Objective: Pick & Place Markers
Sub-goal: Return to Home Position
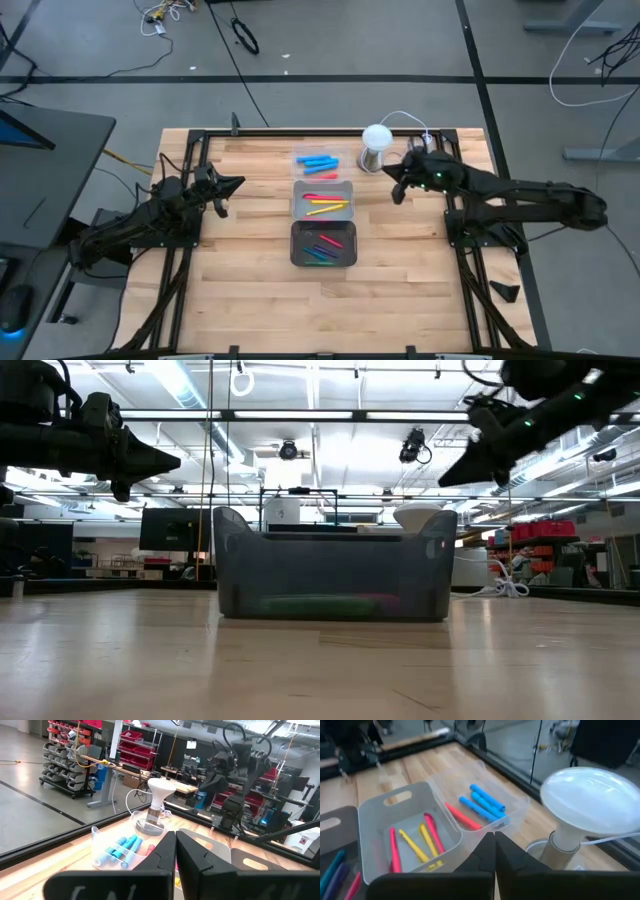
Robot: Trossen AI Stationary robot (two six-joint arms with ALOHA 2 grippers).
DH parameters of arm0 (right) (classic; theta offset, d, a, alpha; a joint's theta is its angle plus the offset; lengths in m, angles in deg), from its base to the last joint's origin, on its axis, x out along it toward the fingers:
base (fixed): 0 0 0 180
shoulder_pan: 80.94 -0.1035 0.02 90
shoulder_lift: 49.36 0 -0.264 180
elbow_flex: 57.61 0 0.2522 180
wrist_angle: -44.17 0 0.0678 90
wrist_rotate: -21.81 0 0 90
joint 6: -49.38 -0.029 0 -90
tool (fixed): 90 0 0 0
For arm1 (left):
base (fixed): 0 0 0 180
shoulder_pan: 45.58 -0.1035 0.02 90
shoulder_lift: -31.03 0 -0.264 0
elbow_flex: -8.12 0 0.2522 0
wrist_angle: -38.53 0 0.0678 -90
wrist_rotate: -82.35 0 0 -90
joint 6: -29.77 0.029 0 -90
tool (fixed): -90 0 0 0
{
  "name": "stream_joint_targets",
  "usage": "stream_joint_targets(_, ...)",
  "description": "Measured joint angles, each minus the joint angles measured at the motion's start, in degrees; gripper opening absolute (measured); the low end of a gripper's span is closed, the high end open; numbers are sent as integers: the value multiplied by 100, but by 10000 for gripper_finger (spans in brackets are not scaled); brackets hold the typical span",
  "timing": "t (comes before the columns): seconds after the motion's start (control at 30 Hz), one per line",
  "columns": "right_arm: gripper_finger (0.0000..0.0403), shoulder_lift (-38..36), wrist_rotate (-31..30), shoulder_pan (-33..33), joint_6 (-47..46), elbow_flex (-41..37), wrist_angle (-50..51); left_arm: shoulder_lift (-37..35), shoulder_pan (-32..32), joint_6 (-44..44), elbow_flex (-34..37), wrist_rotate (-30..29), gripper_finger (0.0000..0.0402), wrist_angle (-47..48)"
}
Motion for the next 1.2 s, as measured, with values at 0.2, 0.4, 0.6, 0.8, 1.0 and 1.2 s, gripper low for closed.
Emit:
stream_joint_targets(0.2, 3, -866, 4, 166, -4, -1021, -767, -2, -1, -2, 0, 0, 14, -1)
stream_joint_targets(0.4, 8, -1526, 7, 237, -9, -1697, -991, -1, -2, 1, -1, 0, 14, 0)
stream_joint_targets(0.6, 3, -2061, 7, 518, -11, -2189, -1035, -2, 0, -2, 0, 0, 14, -2)
stream_joint_targets(0.8, 7, -2575, 7, 889, -81, -2512, -1086, 0, 0, 0, -2, 0, 14, -2)
stream_joint_targets(1.0, 8, -3143, 7, 1085, -151, -2795, -1089, 0, 0, -2, 0, 0, 14, 0)
stream_joint_targets(1.2, 8, -3525, 51, 1163, -363, -2845, -808, 0, 0, 0, -2, 0, 14, -2)
